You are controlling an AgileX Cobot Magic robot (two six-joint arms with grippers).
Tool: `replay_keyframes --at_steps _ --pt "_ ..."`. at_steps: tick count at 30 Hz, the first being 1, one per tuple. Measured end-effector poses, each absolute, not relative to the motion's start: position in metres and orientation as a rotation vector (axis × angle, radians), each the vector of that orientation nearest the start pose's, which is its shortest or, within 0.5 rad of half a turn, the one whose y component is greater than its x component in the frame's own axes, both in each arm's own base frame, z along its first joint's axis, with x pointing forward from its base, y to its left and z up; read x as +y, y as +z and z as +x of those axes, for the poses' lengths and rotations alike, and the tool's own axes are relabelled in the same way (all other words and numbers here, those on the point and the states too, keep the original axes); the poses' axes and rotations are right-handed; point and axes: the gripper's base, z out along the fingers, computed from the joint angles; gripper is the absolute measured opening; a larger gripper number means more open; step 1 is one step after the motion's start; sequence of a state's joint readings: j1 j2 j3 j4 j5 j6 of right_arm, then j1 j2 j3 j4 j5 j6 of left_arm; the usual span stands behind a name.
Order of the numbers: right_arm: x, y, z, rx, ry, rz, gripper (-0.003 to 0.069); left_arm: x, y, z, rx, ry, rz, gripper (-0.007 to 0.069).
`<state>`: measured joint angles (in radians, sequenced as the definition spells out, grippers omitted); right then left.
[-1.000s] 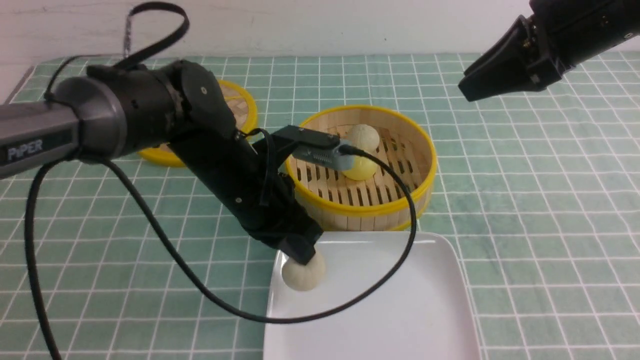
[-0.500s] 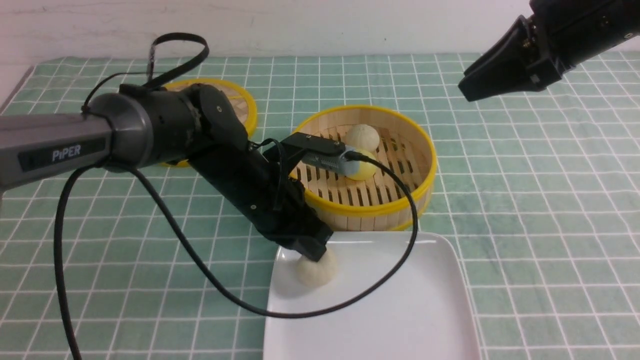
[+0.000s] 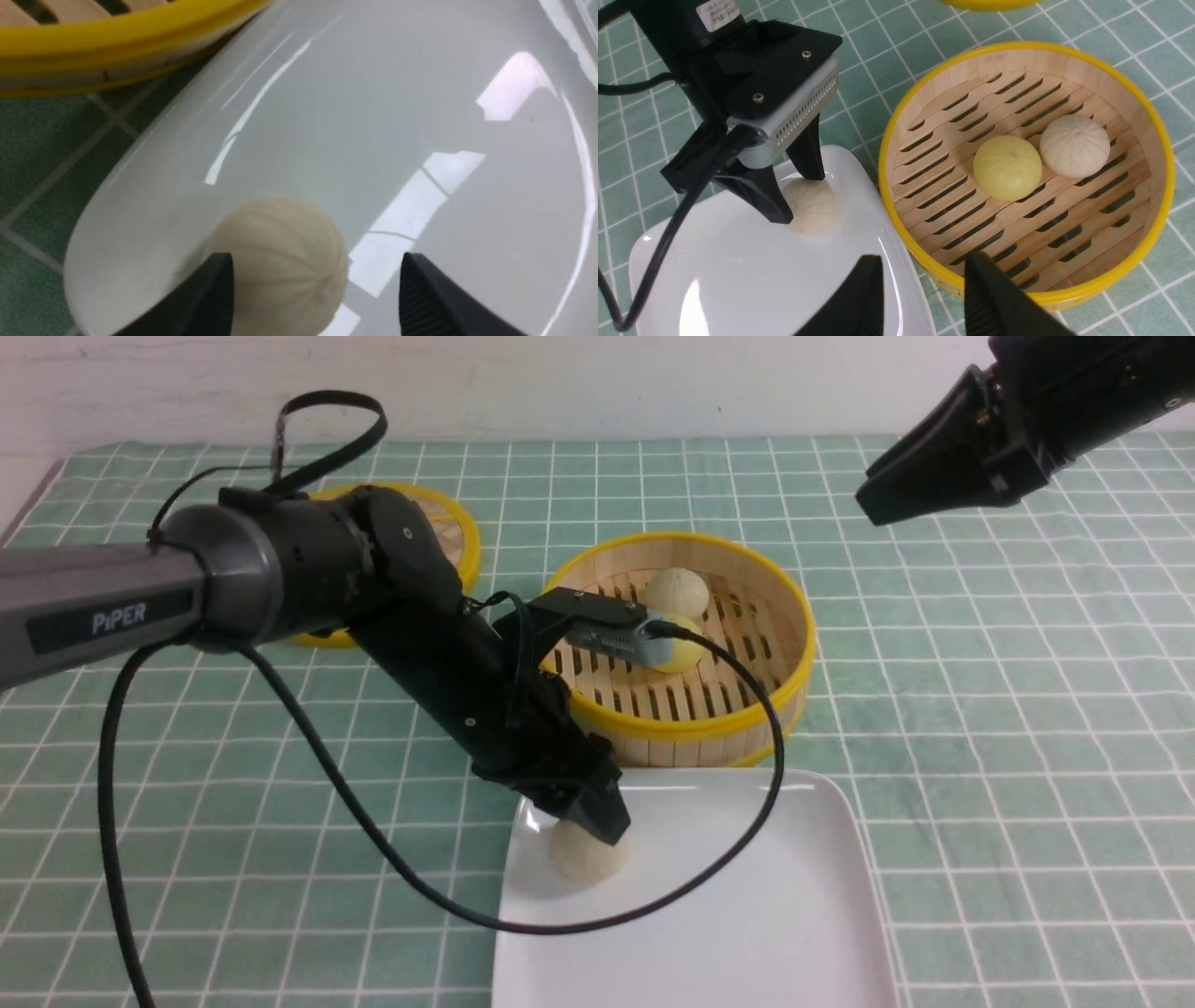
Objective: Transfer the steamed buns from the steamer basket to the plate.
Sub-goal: Use the right arm to grab the steamed stuffed bun that is closest to it
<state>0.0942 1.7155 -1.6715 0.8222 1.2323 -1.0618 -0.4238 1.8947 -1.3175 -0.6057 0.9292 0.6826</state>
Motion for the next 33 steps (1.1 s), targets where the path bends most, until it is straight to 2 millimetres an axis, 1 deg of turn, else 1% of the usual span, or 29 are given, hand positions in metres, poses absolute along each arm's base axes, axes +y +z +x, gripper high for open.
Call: replay_keyframes --at_steps 2,5,8,10,11,13,14,15,16,19,22,23,24,26,27,28,30,31,33 --pt "0.097 0.373 0.354 2.048 0.701 -1.153 0.0265 -0.195 0.216 0.329 2.611 -0.720 1.080 0.0493" --pt "0.097 0.373 0.354 2.051 0.703 -1.149 0.0265 -0.197 0.246 0.331 2.561 -0.737 1.061 0.0496" --pt "0.097 0.372 0.354 2.082 0.723 -1.109 0.0265 -0.196 0.289 0.330 2.487 -0.714 1.042 0.0499" --pt "0.096 0.371 0.355 2.108 0.717 -1.076 0.0265 -0.192 0.319 0.326 2.431 -0.670 1.025 0.0499" --pt "0.095 0.371 0.356 2.116 0.713 -1.061 0.0265 -0.190 0.331 0.324 2.407 -0.649 1.017 0.0499" --pt "0.094 0.368 0.360 2.134 0.688 -1.027 0.0265 -0.182 0.360 0.316 2.345 -0.585 0.996 0.0500" --pt "0.094 0.368 0.361 2.134 0.684 -1.026 0.0265 -0.182 0.359 0.316 2.347 -0.579 0.995 0.0500" --pt "0.094 0.363 0.366 2.148 0.652 -1.011 0.0272 -0.175 0.379 0.309 2.305 -0.523 0.971 0.0500" --pt "0.095 0.360 0.369 2.153 0.625 -1.014 0.0279 -0.170 0.390 0.303 2.277 -0.492 0.958 0.0500" --pt "0.104 0.353 0.378 2.154 0.584 -1.042 0.0300 -0.161 0.408 0.292 2.229 -0.427 0.935 0.0500" --pt "0.129 0.344 0.387 2.147 0.572 -1.111 0.0328 -0.154 0.422 0.283 2.205 -0.401 0.888 0.0500" --pt "0.133 0.341 0.388 2.148 0.575 -1.120 0.0331 -0.153 0.422 0.282 2.205 -0.401 0.884 0.0500" --pt "0.144 0.339 0.392 2.145 0.563 -1.145 0.0339 -0.151 0.426 0.279 2.203 -0.400 0.862 0.0500" --pt "0.160 0.332 0.399 2.154 0.543 -1.170 0.0346 -0.149 0.430 0.276 2.203 -0.399 0.839 0.0500" --pt "0.172 0.326 0.404 2.166 0.519 -1.194 0.0348 -0.148 0.431 0.275 2.205 -0.399 0.829 0.0500" --pt "0.179 0.320 0.409 2.181 0.492 -1.206 0.0349 -0.148 0.432 0.274 2.204 -0.401 0.823 0.0497" --pt "0.184 0.314 0.414 2.193 0.470 -1.218 0.0349 -0.148 0.432 0.274 2.203 -0.403 0.819 0.0493" --pt "0.191 0.304 0.419 2.209 0.447 -1.237 0.0350 -0.147 0.434 0.272 2.200 -0.403 0.817 0.0489" --pt "0.197 0.289 0.428 2.231 0.417 -1.253 0.0350 -0.146 0.436 0.270 2.195 -0.404 0.814 0.0479"
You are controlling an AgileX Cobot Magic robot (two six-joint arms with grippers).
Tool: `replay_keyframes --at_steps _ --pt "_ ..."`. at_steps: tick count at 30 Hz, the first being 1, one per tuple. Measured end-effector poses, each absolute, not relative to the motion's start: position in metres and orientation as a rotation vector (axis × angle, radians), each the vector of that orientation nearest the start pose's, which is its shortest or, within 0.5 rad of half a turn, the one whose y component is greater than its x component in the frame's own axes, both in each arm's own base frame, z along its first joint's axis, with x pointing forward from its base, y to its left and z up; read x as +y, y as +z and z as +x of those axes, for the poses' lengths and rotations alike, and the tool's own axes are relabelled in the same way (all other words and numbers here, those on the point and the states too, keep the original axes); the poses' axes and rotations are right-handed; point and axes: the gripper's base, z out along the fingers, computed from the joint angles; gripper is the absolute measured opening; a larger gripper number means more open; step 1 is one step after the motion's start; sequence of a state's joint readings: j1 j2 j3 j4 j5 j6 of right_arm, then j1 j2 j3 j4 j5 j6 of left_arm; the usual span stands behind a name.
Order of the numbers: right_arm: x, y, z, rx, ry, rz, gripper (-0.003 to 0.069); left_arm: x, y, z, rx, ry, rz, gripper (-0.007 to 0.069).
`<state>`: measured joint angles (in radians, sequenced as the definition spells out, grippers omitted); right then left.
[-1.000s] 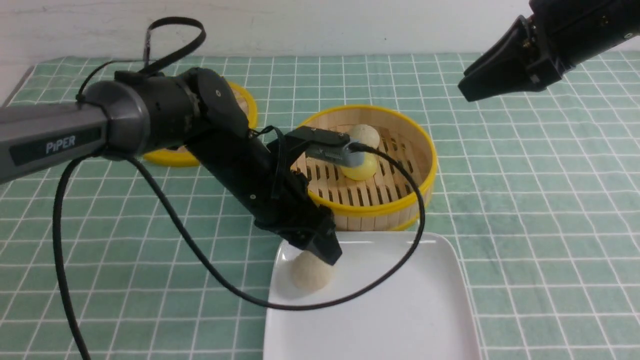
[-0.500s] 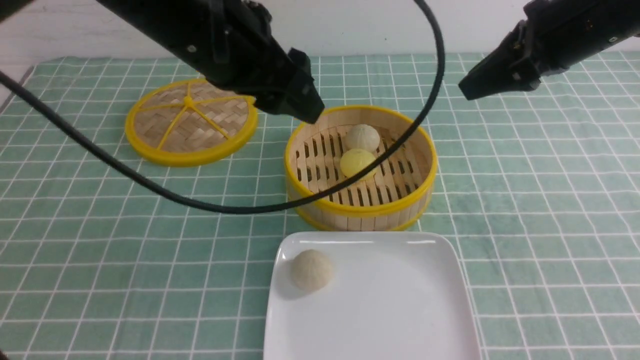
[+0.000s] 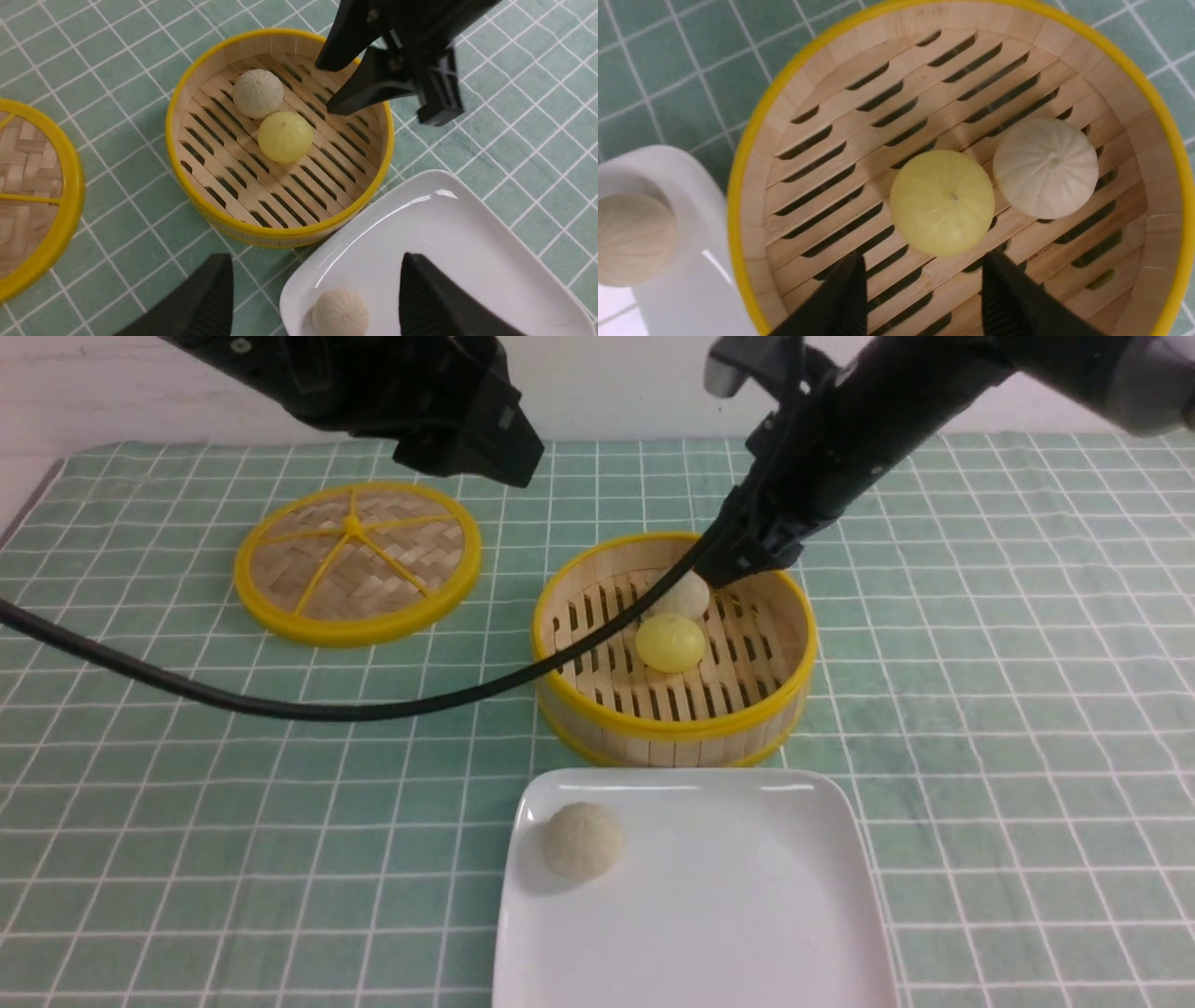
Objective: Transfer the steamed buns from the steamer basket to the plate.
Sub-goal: Use the right arm to grab the steamed stuffed bun that is closest to it
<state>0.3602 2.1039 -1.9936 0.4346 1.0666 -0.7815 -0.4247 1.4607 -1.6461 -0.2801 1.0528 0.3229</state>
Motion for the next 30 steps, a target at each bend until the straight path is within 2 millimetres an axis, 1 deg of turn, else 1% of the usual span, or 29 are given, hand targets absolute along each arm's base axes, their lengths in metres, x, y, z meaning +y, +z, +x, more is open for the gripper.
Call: replay_keyframes --at_steps 5,6,7,11,15,20,27,30 --pt "0.203 0.260 0.441 2.265 0.416 -1.247 0.0350 -0.146 0.436 0.270 2.194 -0.404 0.815 0.0469" --pt "0.203 0.259 0.442 2.266 0.415 -1.246 0.0350 -0.146 0.436 0.270 2.194 -0.404 0.815 0.0469" --pt "0.204 0.251 0.446 2.270 0.410 -1.241 0.0350 -0.146 0.436 0.270 2.194 -0.404 0.815 0.0469" --pt "0.206 0.240 0.451 2.264 0.396 -1.233 0.0350 -0.146 0.436 0.270 2.195 -0.400 0.815 0.0468" --pt "0.206 0.237 0.453 2.266 0.392 -1.234 0.0361 -0.145 0.436 0.270 2.196 -0.385 0.818 0.0467" --pt "0.208 0.238 0.453 2.257 0.422 -1.215 0.0382 -0.145 0.436 0.270 2.196 -0.379 0.819 0.0467" --pt "0.210 0.238 0.453 2.238 0.450 -1.221 0.0384 -0.145 0.436 0.270 2.196 -0.379 0.819 0.0467" --pt "0.212 0.230 0.455 2.247 0.466 -1.219 0.0384 -0.144 0.436 0.270 2.196 -0.375 0.819 0.0467"
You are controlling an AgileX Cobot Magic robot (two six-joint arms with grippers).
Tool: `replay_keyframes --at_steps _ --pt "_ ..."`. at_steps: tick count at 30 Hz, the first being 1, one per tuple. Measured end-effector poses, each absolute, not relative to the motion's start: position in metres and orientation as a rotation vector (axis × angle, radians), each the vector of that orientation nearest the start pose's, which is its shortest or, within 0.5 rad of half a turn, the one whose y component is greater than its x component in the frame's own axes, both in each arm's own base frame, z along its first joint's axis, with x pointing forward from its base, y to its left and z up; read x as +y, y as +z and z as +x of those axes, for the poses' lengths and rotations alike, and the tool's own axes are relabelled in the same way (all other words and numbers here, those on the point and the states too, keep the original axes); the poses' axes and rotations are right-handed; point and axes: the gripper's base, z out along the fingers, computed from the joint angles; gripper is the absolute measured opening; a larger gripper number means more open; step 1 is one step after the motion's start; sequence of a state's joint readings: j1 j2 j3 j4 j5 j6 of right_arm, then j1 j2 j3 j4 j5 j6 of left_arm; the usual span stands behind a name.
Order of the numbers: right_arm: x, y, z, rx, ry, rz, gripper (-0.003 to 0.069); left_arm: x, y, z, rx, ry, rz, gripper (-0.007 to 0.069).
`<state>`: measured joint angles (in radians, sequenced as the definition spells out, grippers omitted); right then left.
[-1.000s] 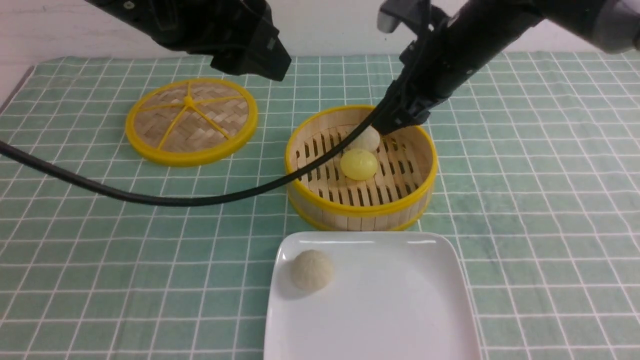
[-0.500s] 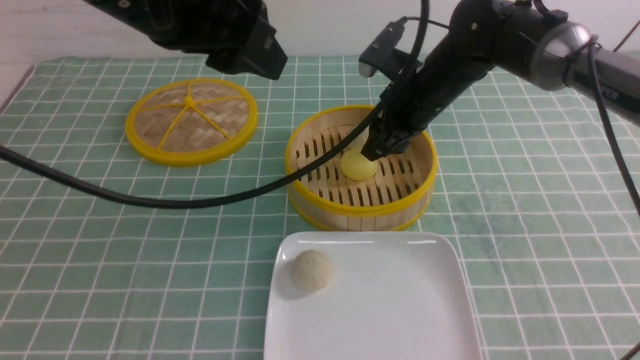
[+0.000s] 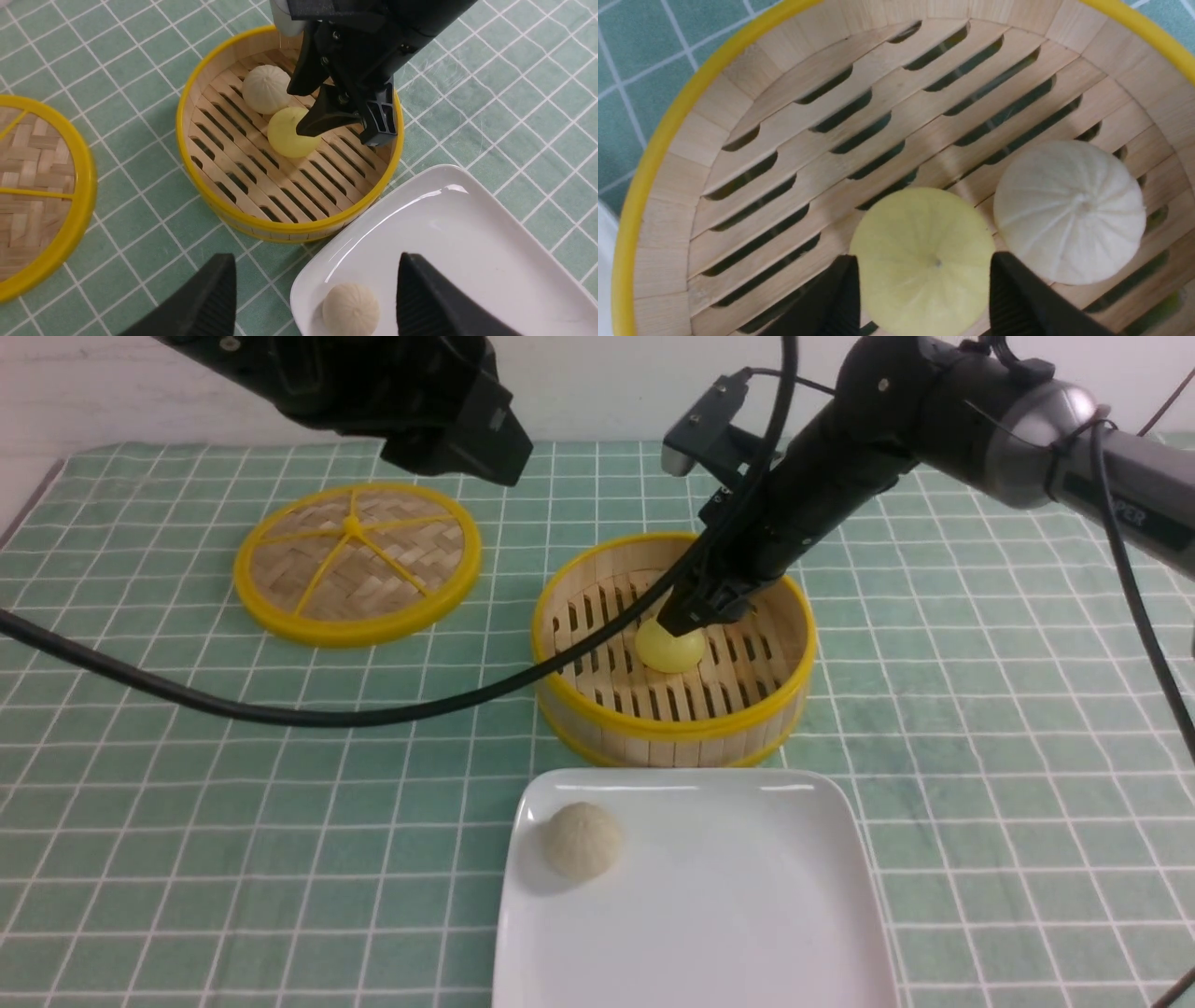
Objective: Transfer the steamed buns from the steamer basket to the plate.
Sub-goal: Use the right arm to grab the steamed stuffed bun that is closest to it, then use the right arm to put the steamed stuffed bun into the plate
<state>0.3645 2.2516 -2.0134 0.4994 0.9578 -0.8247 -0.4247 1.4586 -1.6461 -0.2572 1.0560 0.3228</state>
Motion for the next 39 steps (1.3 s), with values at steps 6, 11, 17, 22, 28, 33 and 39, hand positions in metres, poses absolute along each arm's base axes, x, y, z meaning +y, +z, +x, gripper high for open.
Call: replay_keyframes --at_steps 6,11,17,22,28,33,39 --pt "0.214 0.209 0.461 2.274 0.477 -1.207 0.0384 -0.144 0.435 0.271 2.197 -0.367 0.821 0.0467" --pt "0.214 0.207 0.461 2.275 0.478 -1.204 0.0367 -0.144 0.435 0.271 2.197 -0.360 0.822 0.0467" --pt "0.214 0.207 0.460 2.258 0.475 -1.262 0.0123 -0.143 0.435 0.271 2.195 -0.354 0.821 0.0467" --pt "0.215 0.208 0.458 2.246 0.497 -1.291 0.0013 -0.143 0.436 0.272 2.189 -0.352 0.818 0.0452" --pt "0.214 0.253 0.447 2.169 0.517 -1.323 0.0013 -0.142 0.436 0.272 2.189 -0.336 0.820 0.0423" --pt "0.200 0.353 0.414 1.992 0.422 -1.340 0.0013 -0.141 0.436 0.273 2.182 -0.314 0.819 0.0407" --pt "0.175 0.429 0.358 1.967 0.348 -1.321 0.0014 -0.142 0.439 0.276 2.139 -0.312 0.796 0.0407"
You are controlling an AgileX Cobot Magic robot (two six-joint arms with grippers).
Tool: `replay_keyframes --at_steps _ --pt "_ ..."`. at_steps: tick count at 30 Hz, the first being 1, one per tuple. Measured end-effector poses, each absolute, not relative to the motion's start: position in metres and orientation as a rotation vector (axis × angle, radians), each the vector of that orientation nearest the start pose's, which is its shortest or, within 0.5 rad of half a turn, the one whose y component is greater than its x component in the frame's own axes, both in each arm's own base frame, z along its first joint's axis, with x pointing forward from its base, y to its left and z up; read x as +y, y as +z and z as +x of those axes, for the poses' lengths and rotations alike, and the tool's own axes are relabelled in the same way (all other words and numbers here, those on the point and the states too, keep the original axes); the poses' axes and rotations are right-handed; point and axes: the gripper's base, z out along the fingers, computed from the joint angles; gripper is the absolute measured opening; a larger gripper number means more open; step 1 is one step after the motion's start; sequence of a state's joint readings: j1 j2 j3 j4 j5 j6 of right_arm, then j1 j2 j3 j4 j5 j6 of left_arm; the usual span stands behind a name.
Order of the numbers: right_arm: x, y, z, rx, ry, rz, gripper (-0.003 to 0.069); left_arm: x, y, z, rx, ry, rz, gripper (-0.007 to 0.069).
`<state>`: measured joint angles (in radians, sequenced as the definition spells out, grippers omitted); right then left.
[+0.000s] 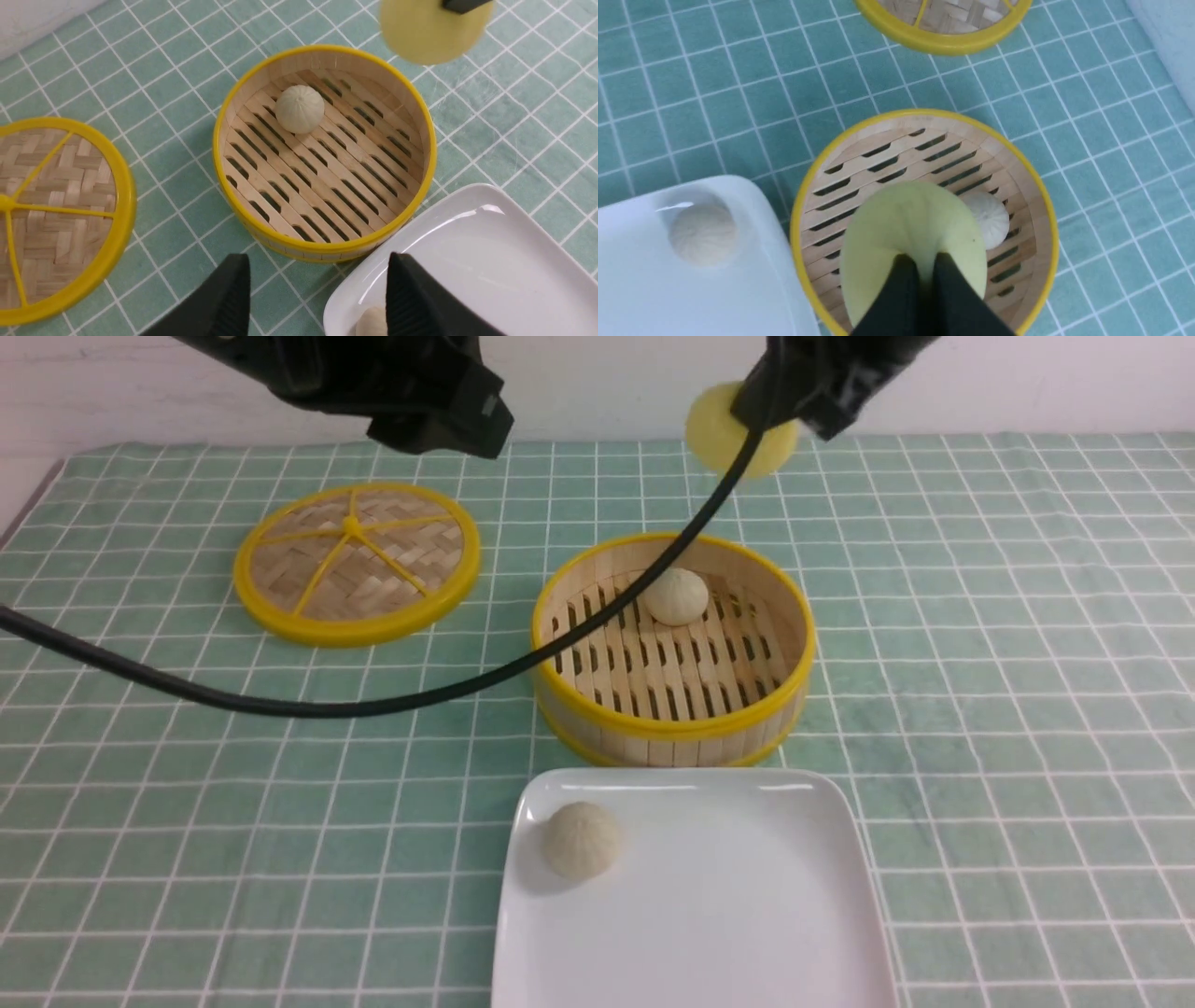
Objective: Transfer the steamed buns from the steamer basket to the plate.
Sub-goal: Use the right arm to put the steamed stuffed bun into the plate
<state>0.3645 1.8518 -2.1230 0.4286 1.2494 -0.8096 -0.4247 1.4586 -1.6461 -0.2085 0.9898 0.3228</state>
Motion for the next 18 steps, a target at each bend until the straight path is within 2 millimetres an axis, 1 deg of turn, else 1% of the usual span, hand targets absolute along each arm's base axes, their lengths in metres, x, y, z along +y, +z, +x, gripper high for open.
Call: replay_keyframes --at_steps 1,5,9,11,13,14,15,16,17,18 --pt "0.172 0.438 0.350 1.964 0.353 -1.300 0.0014 -0.142 0.440 0.277 2.131 -0.312 0.792 0.0407" --pt "0.165 0.457 0.332 1.985 0.380 -1.210 0.0015 -0.142 0.440 0.277 2.124 -0.312 0.788 0.0407" --pt "0.159 0.458 0.322 2.041 0.388 -1.152 0.0016 -0.142 0.440 0.277 2.123 -0.311 0.787 0.0407" --pt "0.155 0.440 0.318 2.145 0.380 -1.128 0.0018 -0.142 0.440 0.277 2.123 -0.311 0.787 0.0407" --pt "0.153 0.427 0.316 2.195 0.380 -1.134 0.0018 -0.142 0.440 0.277 2.123 -0.311 0.787 0.0407" --pt "0.152 0.407 0.314 2.267 0.389 -1.147 0.0018 -0.142 0.440 0.277 2.123 -0.311 0.787 0.0405" --pt "0.151 0.398 0.312 2.297 0.396 -1.154 0.0019 -0.142 0.440 0.277 2.123 -0.311 0.787 0.0405" --pt "0.151 0.381 0.310 2.351 0.414 -1.172 0.0020 -0.143 0.440 0.277 2.124 -0.313 0.787 0.0404" --pt "0.151 0.370 0.308 2.380 0.430 -1.190 0.0020 -0.143 0.440 0.277 2.127 -0.314 0.788 0.0404" --pt "0.151 0.352 0.305 2.431 0.457 -1.218 0.0020 -0.142 0.441 0.275 2.133 -0.320 0.788 0.0404"
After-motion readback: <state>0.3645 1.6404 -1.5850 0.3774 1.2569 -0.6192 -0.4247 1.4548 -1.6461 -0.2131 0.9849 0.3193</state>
